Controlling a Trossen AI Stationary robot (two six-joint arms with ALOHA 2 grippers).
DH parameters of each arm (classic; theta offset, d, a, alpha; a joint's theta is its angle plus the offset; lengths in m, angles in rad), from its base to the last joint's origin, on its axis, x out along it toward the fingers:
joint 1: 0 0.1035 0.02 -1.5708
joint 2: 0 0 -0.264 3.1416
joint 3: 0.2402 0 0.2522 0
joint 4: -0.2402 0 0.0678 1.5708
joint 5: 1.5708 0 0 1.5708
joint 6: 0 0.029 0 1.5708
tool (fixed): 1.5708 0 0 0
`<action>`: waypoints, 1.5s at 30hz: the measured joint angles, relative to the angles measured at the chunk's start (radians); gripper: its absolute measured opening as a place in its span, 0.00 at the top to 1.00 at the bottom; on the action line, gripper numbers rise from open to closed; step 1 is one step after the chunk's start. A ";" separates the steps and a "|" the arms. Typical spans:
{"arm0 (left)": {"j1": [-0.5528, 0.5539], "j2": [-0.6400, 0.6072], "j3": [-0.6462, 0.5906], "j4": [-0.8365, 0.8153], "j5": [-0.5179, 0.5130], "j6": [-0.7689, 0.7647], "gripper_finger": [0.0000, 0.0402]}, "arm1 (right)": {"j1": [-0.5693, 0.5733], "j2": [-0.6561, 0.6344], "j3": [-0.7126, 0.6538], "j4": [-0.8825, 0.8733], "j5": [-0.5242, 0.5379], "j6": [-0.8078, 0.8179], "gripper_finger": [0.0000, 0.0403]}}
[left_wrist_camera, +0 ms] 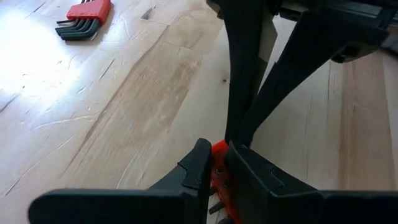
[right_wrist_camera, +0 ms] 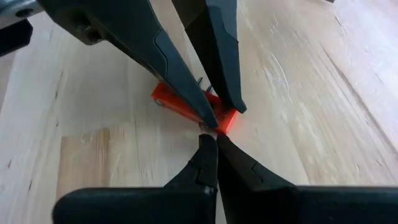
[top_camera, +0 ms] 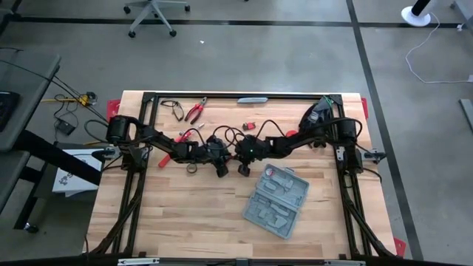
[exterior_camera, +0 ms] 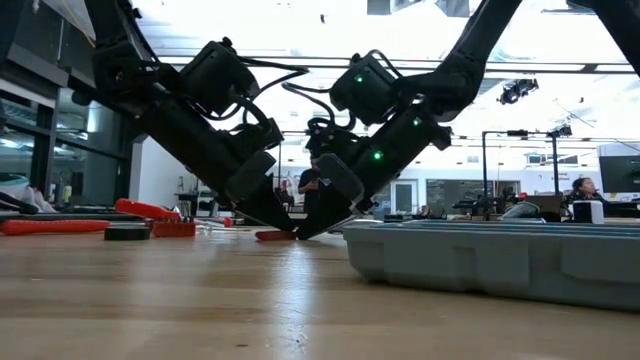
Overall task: Prefit tool cases
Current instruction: Put the right orange multi-bit set into the gray tool case
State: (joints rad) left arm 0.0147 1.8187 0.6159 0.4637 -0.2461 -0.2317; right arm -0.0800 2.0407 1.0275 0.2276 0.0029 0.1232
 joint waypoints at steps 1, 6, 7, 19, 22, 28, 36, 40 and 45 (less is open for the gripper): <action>0.000 0.000 0.000 0.001 0.001 0.000 0.87 | 0.004 -0.002 0.000 -0.005 0.003 0.000 1.00; 0.000 0.000 0.000 0.007 -0.002 0.000 0.87 | 0.021 -0.004 0.000 -0.015 0.032 0.004 1.00; 0.000 0.000 0.000 0.007 -0.003 0.000 0.87 | 0.021 -0.004 0.000 -0.019 0.037 0.004 1.00; -0.003 0.000 -0.002 0.040 -0.016 0.034 0.87 | 0.013 -0.005 -0.002 -0.012 0.041 -0.009 1.00; -0.003 0.002 -0.002 0.069 -0.014 0.065 0.87 | 0.014 -0.005 -0.002 -0.003 0.040 -0.009 1.00; -0.003 0.002 0.002 0.073 -0.016 0.091 0.87 | 0.015 -0.005 -0.002 -0.003 0.034 -0.008 1.00; -0.016 -0.064 0.003 0.048 -0.041 0.137 0.87 | 0.029 -0.005 -0.003 -0.002 0.028 0.002 1.00; -0.023 -0.077 0.003 -0.036 -0.073 0.118 0.87 | 0.034 -0.005 -0.003 -0.001 0.025 0.008 1.00; -0.023 -0.067 0.006 -0.098 -0.061 0.053 0.87 | 0.034 -0.005 -0.003 0.005 0.020 0.008 1.00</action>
State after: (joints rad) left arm -0.0078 1.7518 0.6224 0.3662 -0.3069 -0.1789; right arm -0.0460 2.0354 1.0245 0.2321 0.0224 0.1314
